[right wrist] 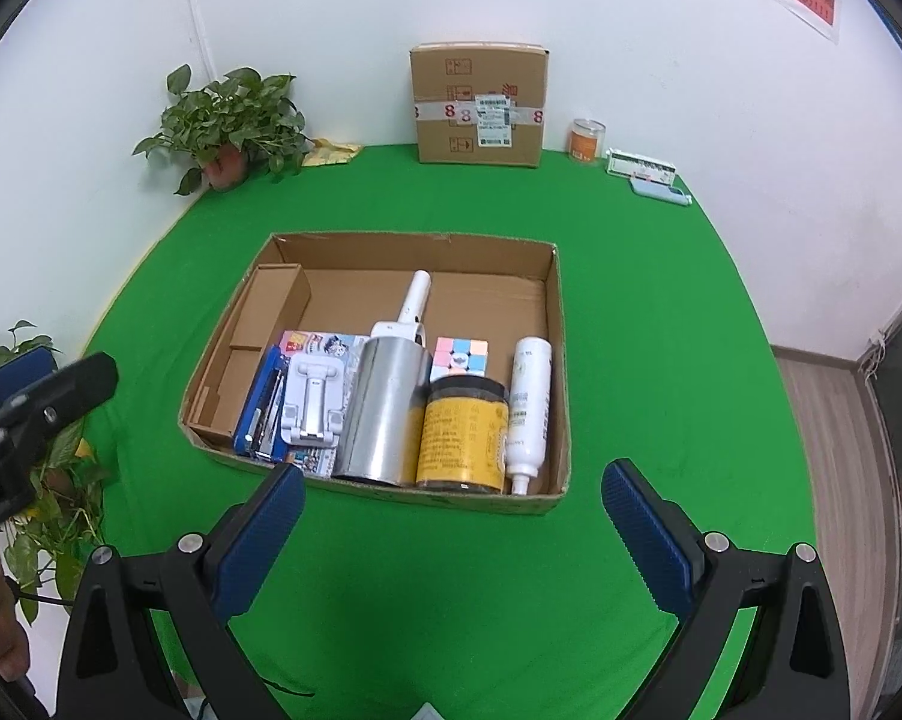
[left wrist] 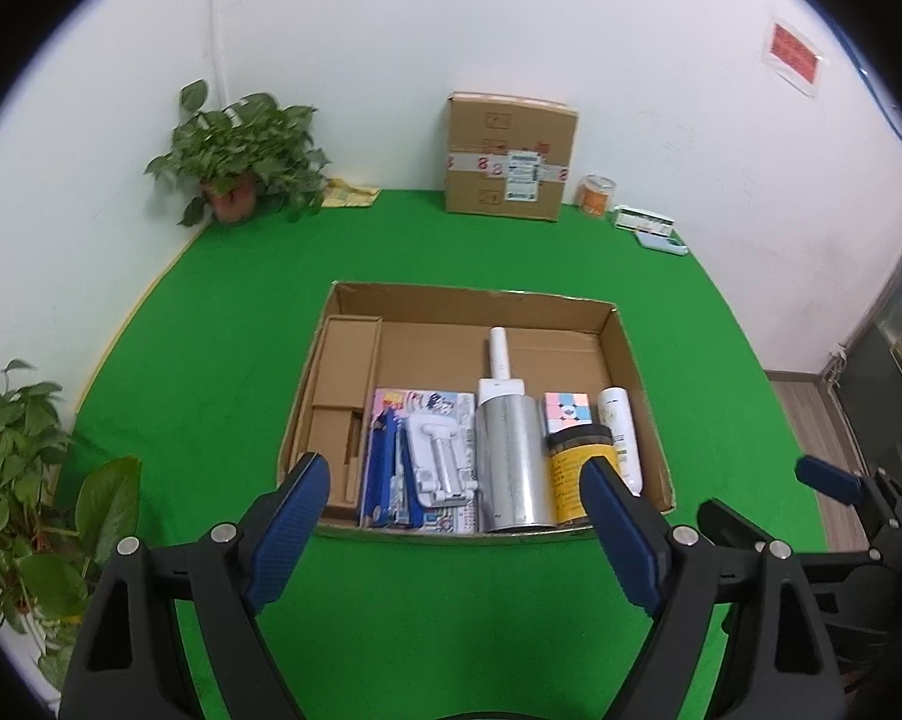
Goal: Organize rigid objects
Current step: 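Open both tools and withdraw them from the tray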
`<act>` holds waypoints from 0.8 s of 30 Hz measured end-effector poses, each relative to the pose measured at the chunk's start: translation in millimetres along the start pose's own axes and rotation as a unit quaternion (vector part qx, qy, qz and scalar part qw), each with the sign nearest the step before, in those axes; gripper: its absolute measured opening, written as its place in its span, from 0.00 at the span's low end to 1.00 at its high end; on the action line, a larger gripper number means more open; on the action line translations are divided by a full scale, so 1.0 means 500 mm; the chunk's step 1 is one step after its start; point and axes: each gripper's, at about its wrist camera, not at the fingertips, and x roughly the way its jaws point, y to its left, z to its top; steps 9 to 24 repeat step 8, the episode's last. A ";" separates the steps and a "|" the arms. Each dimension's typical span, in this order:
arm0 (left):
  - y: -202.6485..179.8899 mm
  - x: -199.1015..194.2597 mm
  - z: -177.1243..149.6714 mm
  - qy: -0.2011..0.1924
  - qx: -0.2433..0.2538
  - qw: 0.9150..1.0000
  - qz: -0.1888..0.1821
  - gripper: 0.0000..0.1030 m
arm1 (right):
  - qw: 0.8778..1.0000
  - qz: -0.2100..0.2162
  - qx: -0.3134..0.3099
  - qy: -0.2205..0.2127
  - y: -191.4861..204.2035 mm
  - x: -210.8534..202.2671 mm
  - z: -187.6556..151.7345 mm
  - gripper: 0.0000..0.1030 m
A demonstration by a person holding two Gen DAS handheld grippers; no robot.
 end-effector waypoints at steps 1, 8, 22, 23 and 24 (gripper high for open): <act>0.000 0.005 0.000 0.003 0.001 1.000 0.004 0.83 | 1.000 0.004 0.003 -0.006 0.002 -0.003 0.004 0.97; 0.029 0.034 0.019 0.019 0.002 1.000 -0.001 0.83 | 1.000 -0.012 0.007 -0.008 0.033 0.016 0.033 0.97; 0.029 0.034 0.019 0.019 0.002 1.000 -0.001 0.83 | 1.000 -0.012 0.007 -0.008 0.033 0.016 0.033 0.97; 0.029 0.034 0.019 0.019 0.002 1.000 -0.001 0.83 | 1.000 -0.012 0.007 -0.008 0.033 0.016 0.033 0.97; 0.029 0.034 0.019 0.019 0.002 1.000 -0.001 0.83 | 1.000 -0.012 0.007 -0.008 0.033 0.016 0.033 0.97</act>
